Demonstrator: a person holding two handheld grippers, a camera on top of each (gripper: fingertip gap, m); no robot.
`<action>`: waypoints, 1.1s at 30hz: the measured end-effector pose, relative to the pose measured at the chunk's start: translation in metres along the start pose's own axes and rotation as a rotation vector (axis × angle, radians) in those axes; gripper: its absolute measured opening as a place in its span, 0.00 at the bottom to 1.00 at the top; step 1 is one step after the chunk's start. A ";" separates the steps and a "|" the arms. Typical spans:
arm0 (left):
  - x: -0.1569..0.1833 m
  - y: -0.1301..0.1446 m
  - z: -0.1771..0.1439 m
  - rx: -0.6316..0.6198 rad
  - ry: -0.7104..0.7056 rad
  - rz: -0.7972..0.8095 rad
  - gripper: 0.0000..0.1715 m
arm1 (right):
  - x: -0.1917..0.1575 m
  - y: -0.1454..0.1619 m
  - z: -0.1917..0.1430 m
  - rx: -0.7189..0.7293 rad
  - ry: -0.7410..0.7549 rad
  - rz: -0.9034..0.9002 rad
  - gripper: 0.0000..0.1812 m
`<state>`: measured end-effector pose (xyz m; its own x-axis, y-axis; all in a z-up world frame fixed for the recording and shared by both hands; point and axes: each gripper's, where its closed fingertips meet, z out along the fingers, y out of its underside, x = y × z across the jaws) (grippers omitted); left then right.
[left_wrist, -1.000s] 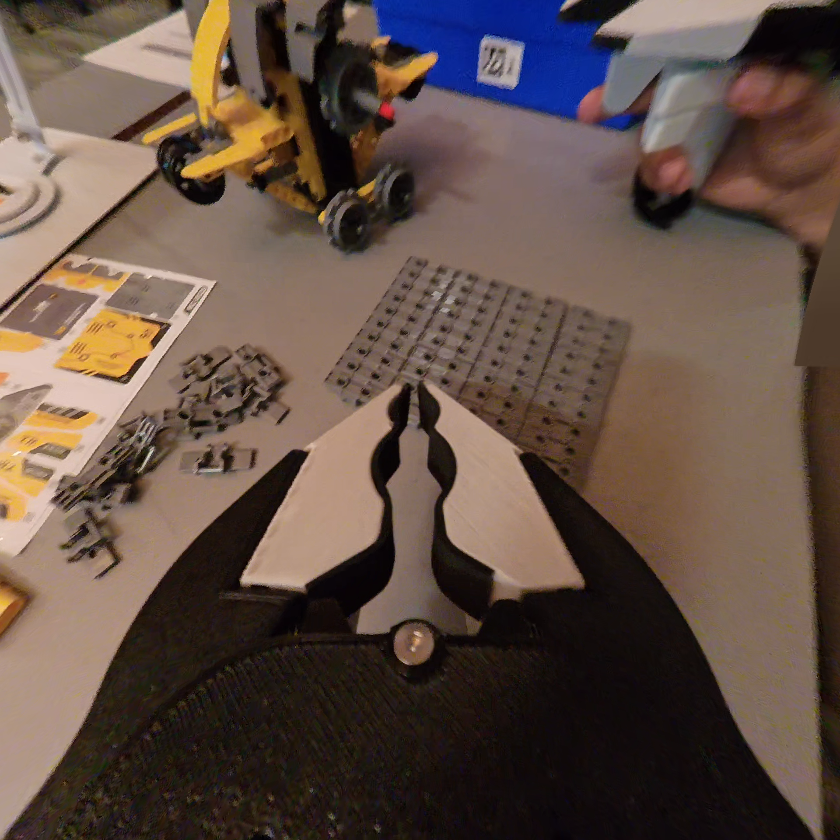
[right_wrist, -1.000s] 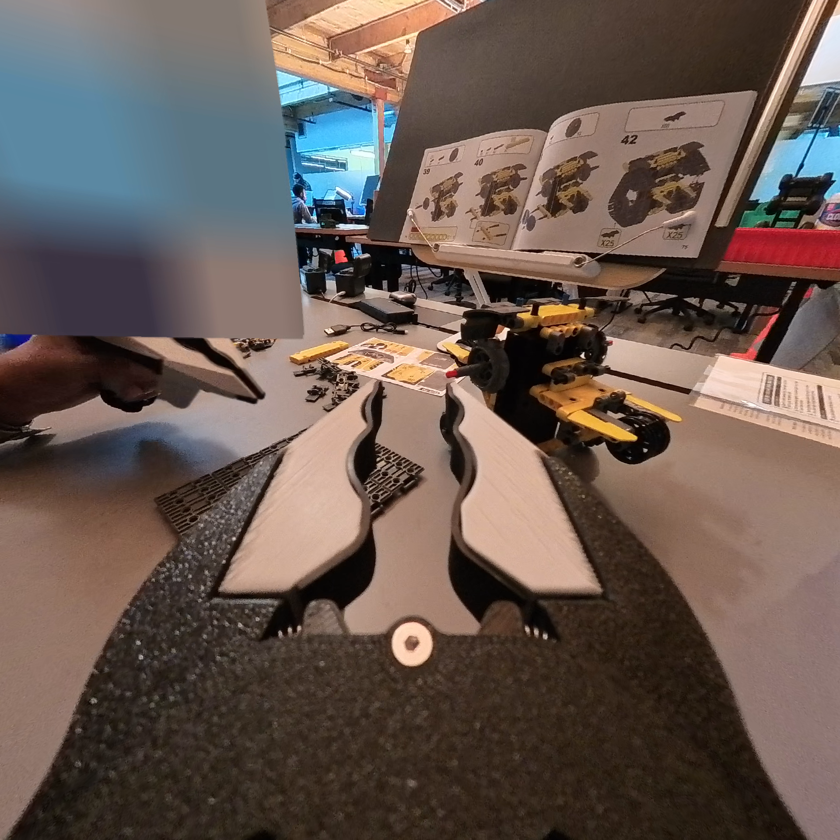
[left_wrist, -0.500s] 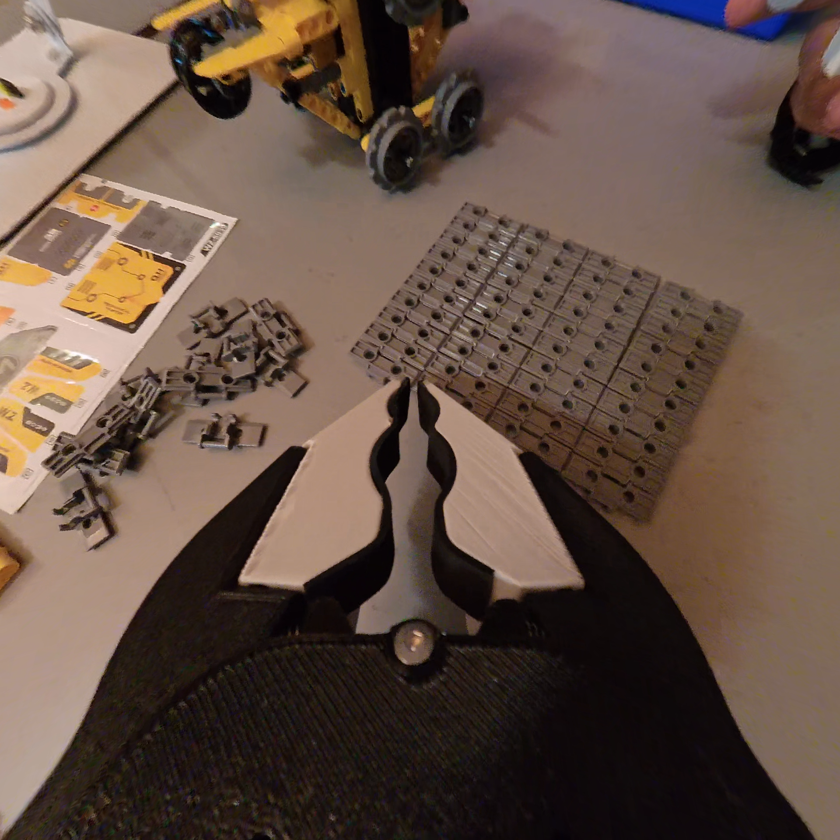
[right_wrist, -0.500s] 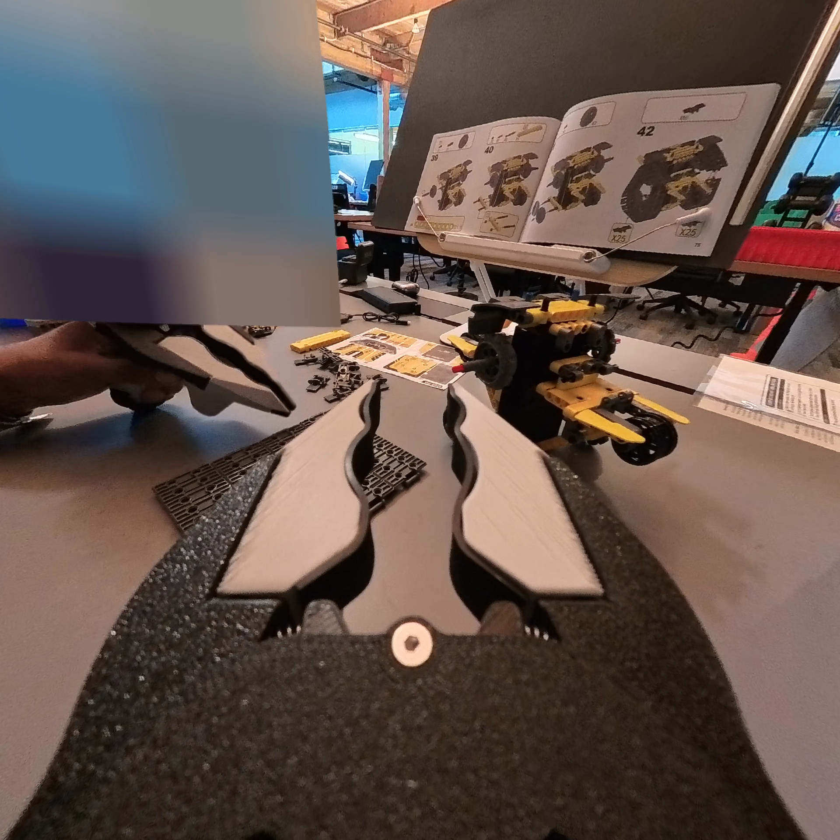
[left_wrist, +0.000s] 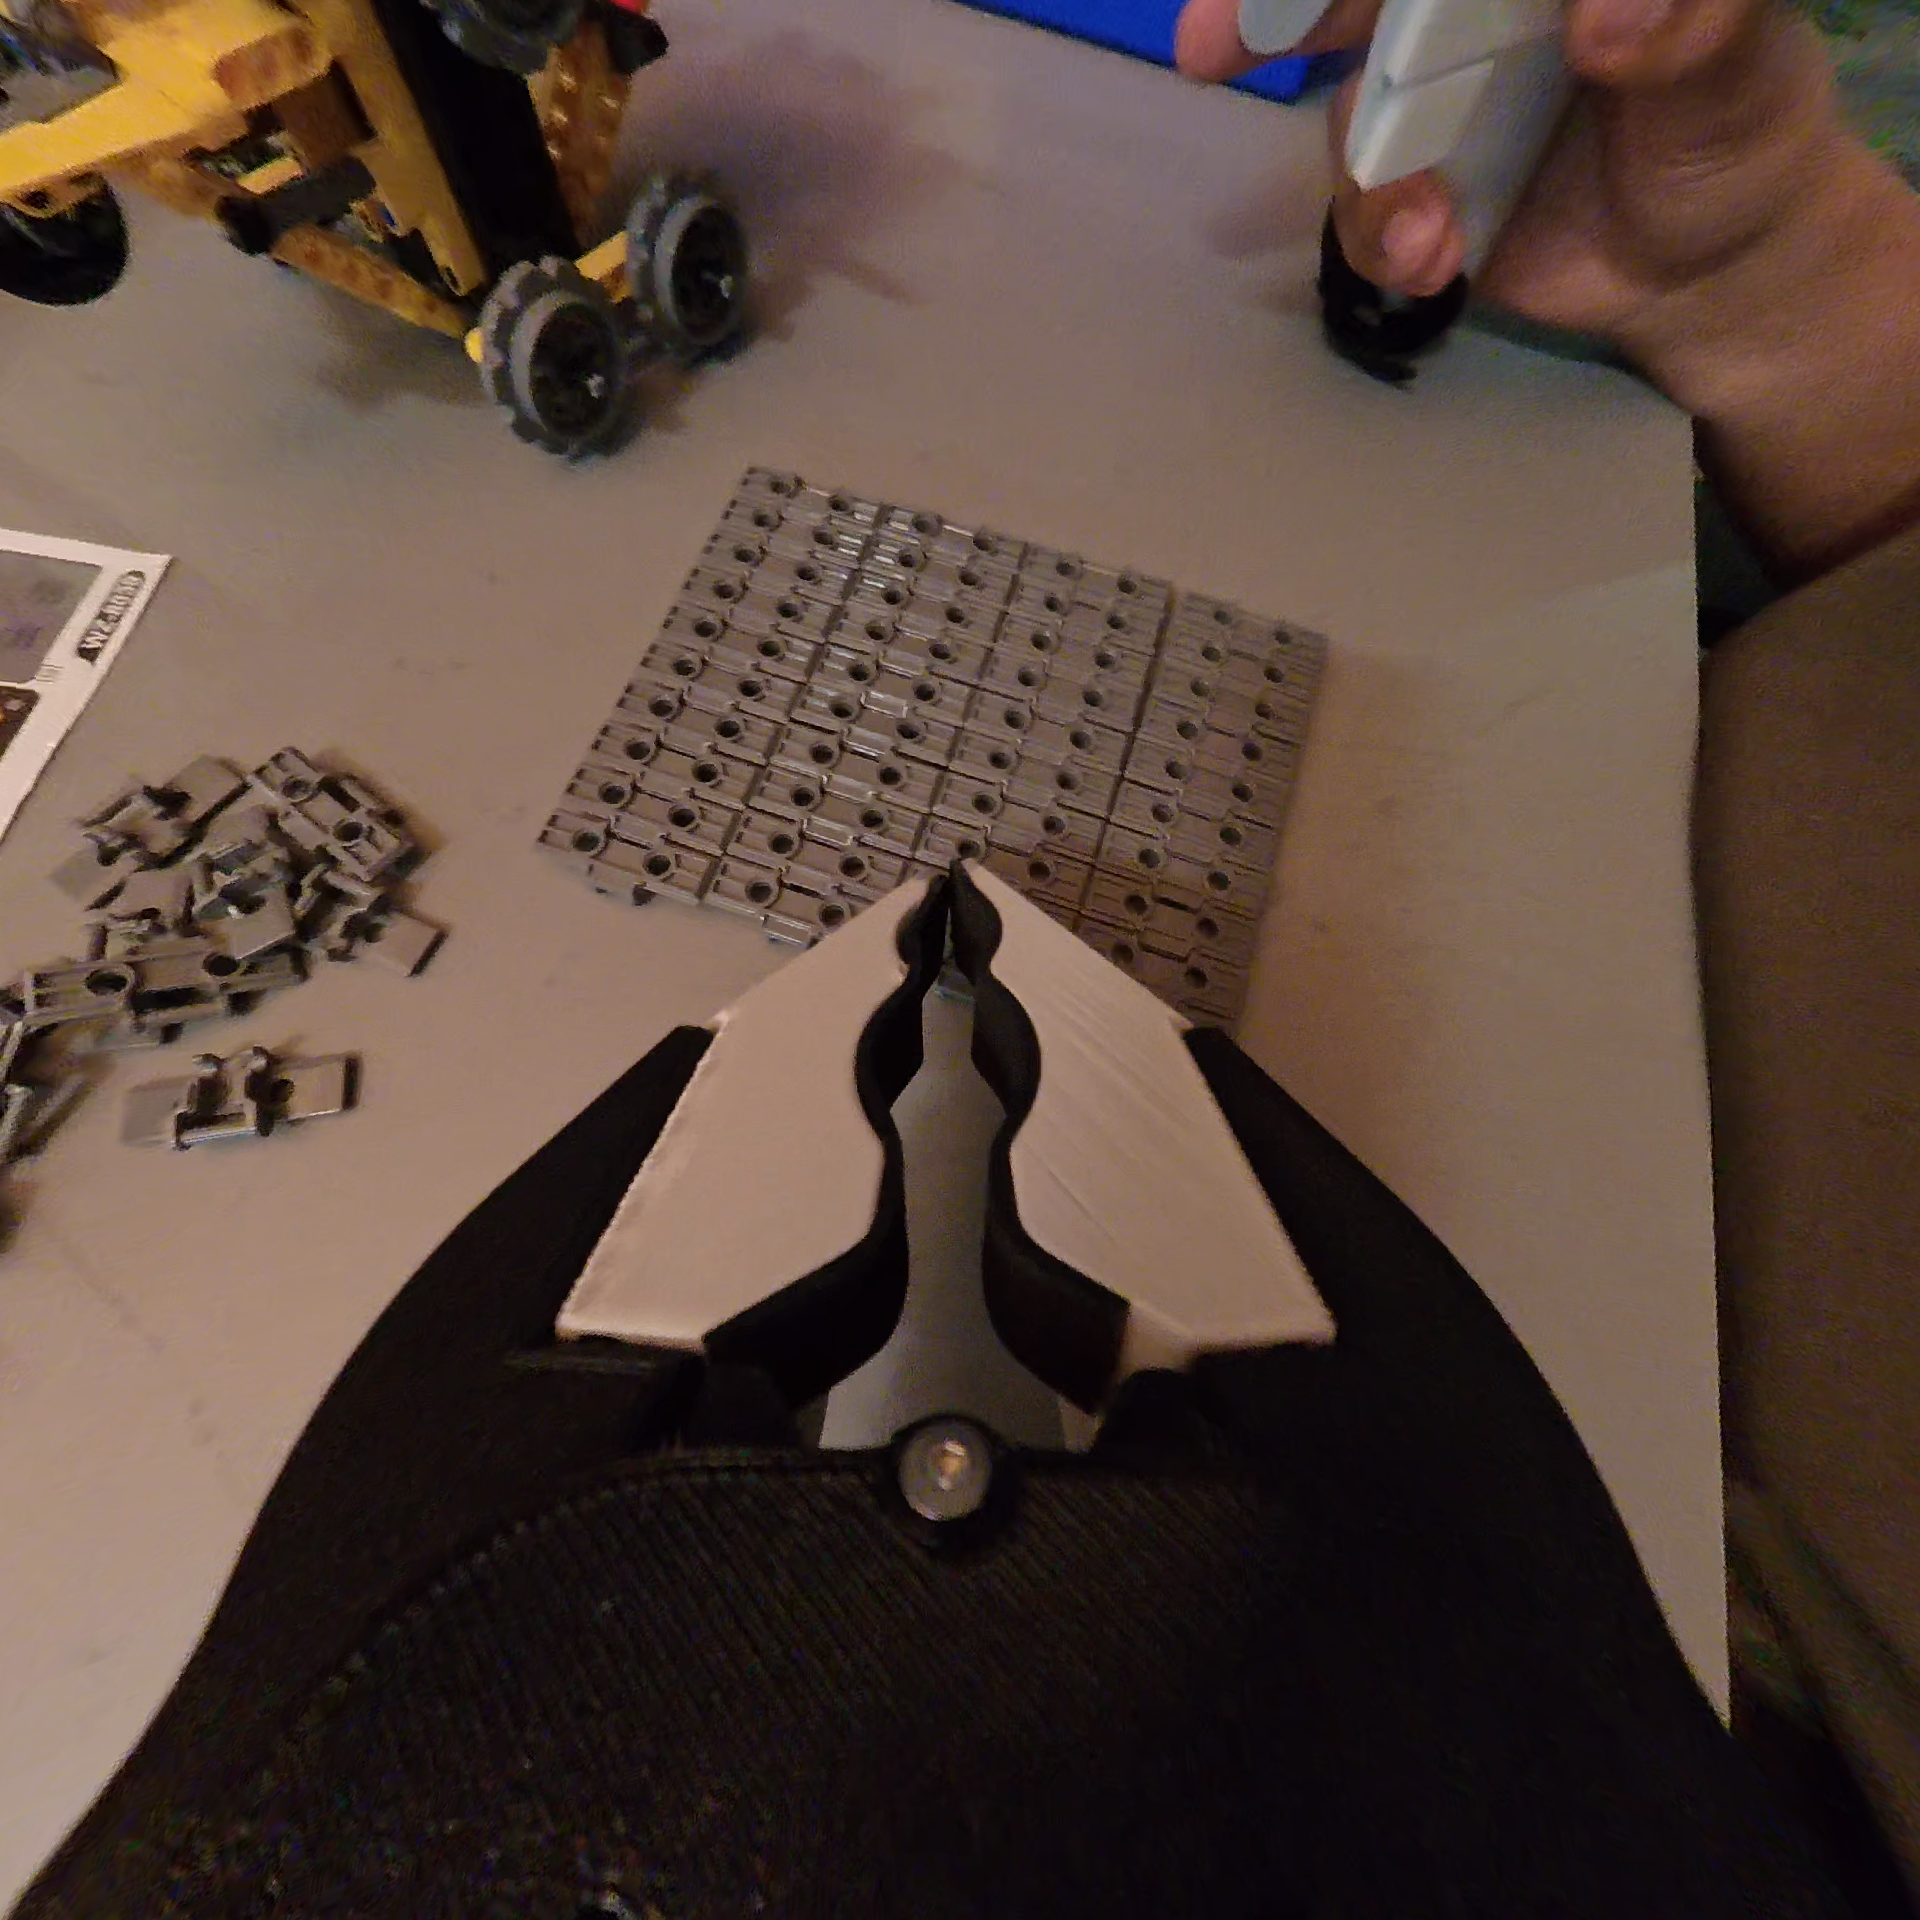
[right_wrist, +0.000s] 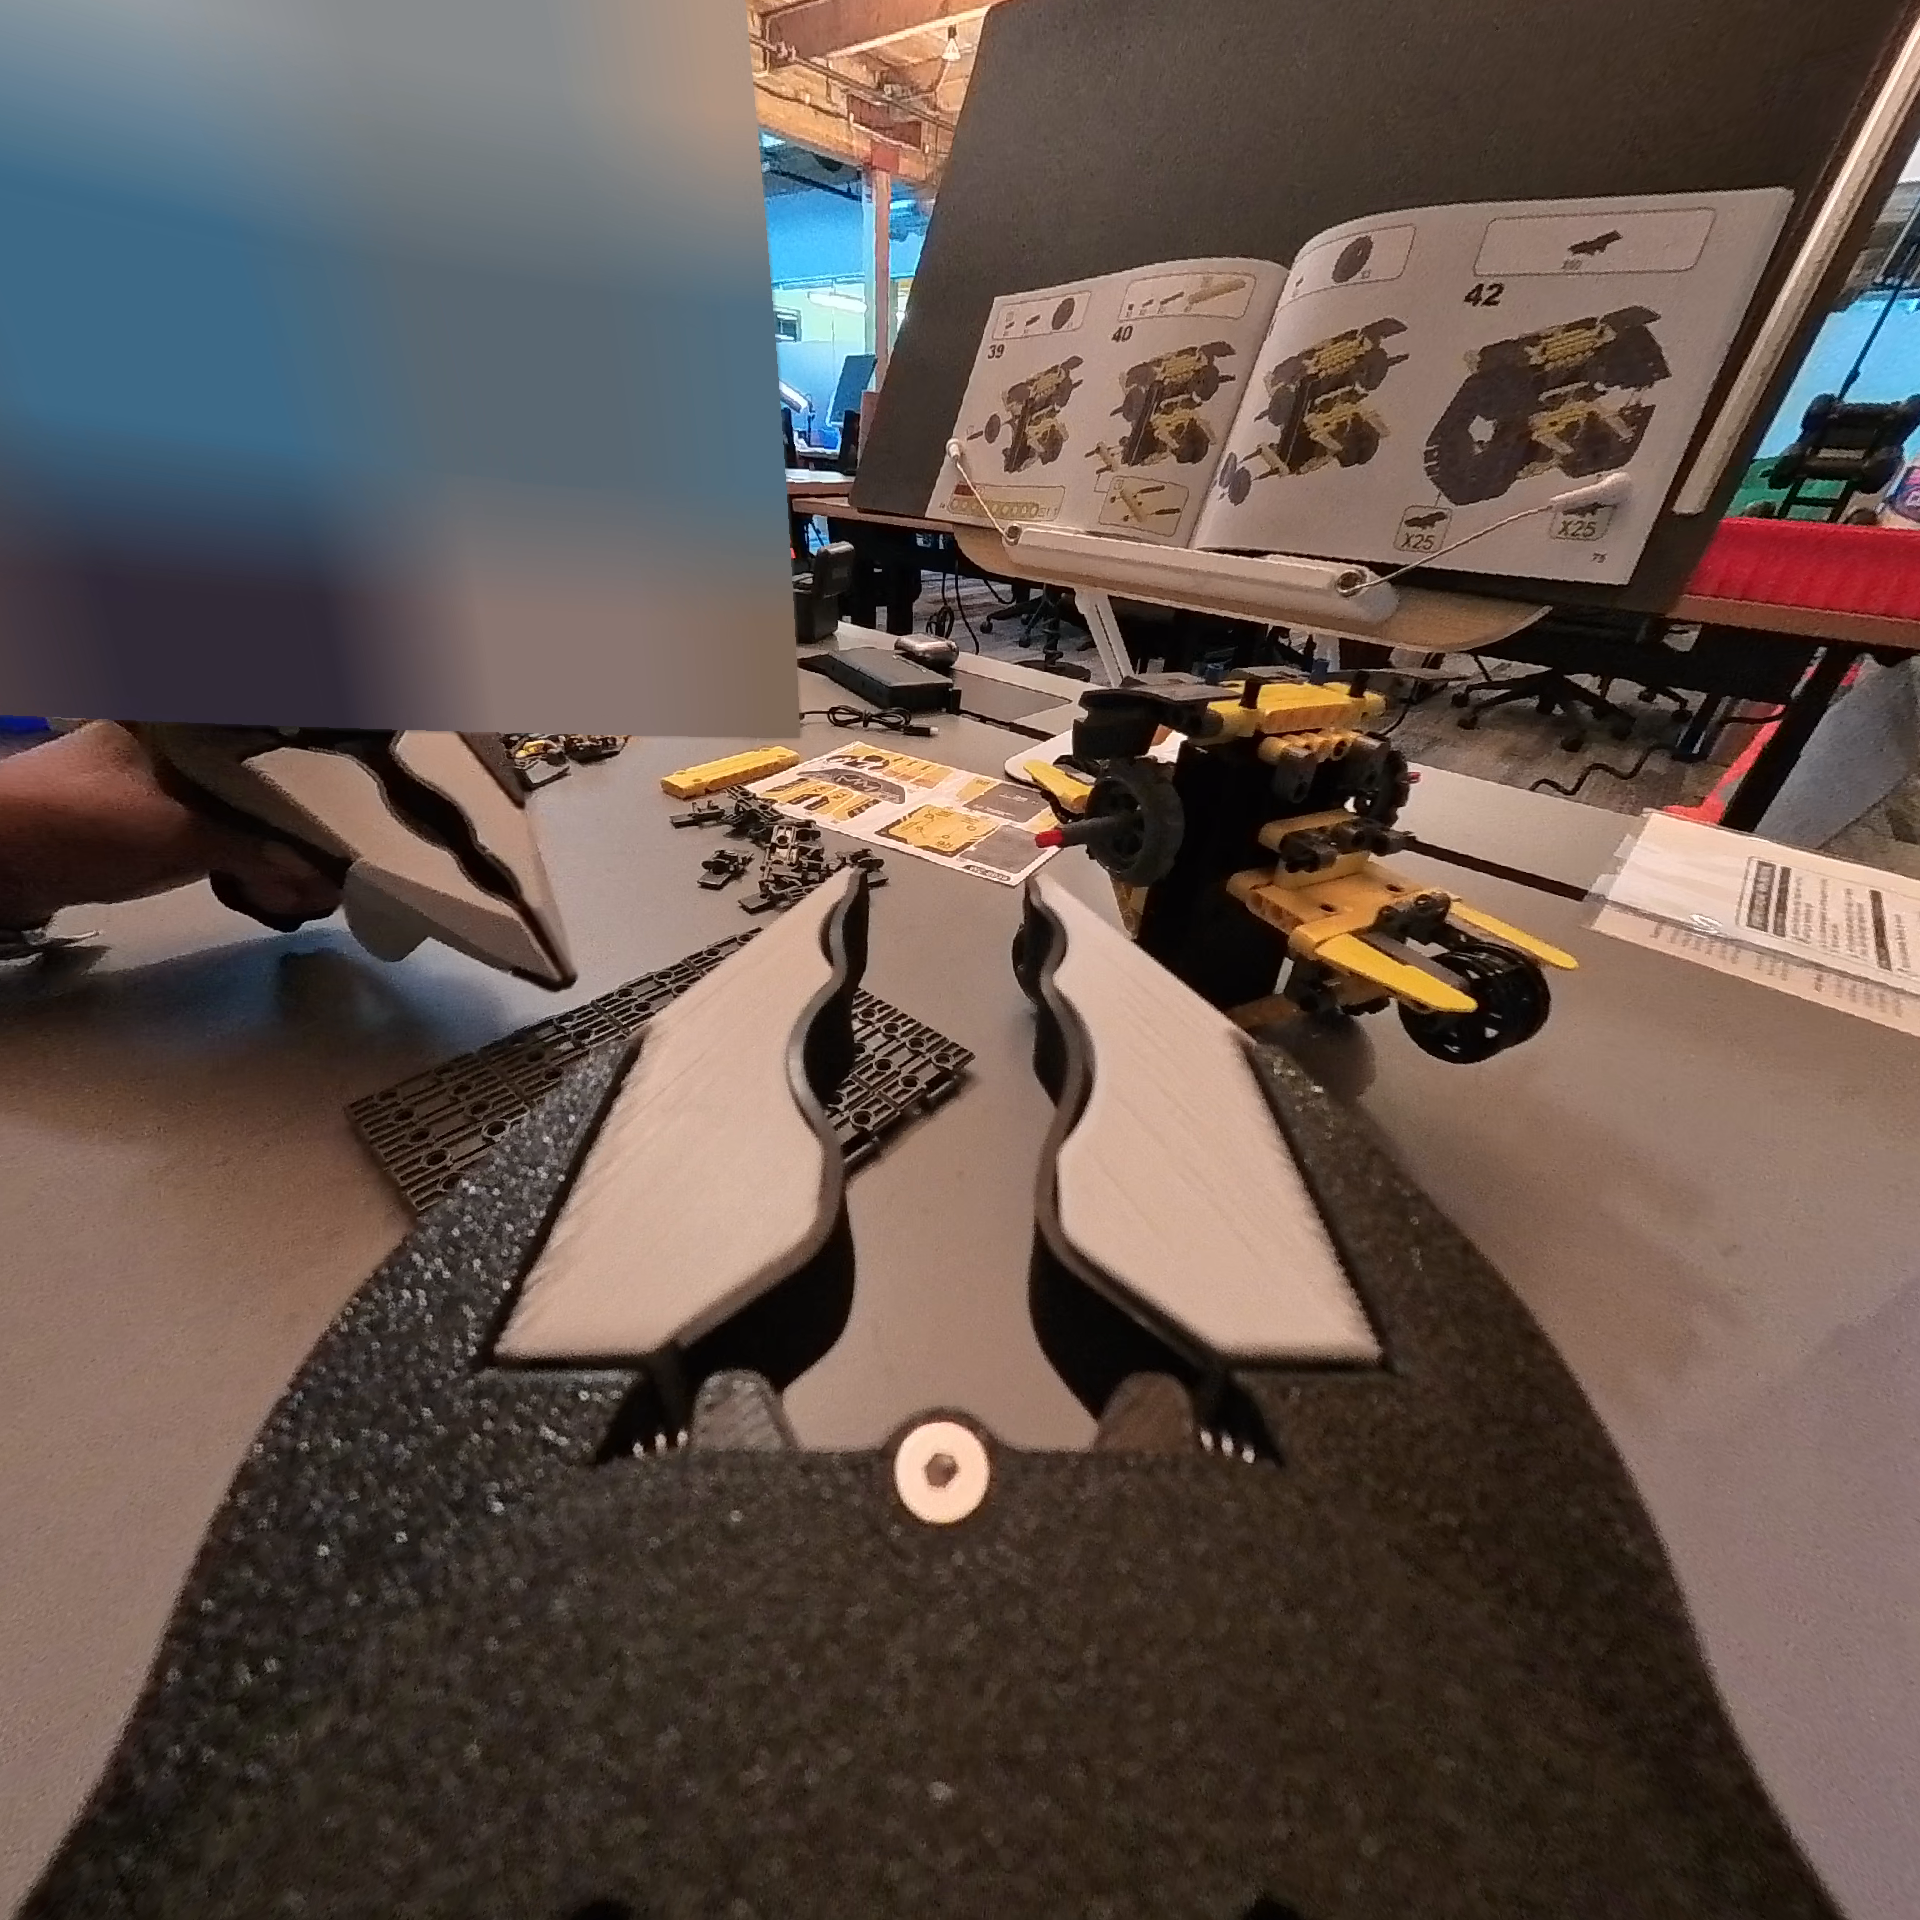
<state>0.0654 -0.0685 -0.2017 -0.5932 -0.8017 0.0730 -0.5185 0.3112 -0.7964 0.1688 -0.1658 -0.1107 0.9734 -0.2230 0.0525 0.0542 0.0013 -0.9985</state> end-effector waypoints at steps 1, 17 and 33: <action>0.001 0.003 0.001 -0.017 0.004 0.001 0.00 | 0.000 0.000 0.000 0.000 0.000 0.000 0.16; -0.078 0.004 -0.033 0.047 -0.409 -0.126 0.05 | -0.001 0.001 0.001 -0.009 -0.004 -0.007 0.16; -0.134 0.036 -0.024 -0.087 -0.496 -0.347 0.16 | -0.001 0.001 0.000 0.000 -0.003 -0.006 0.16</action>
<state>0.1116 0.0629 -0.2253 -0.0340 -0.9993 0.0145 -0.6906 0.0130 -0.7231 0.1683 -0.1652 -0.1113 0.9738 -0.2198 0.0587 0.0602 0.0004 -0.9982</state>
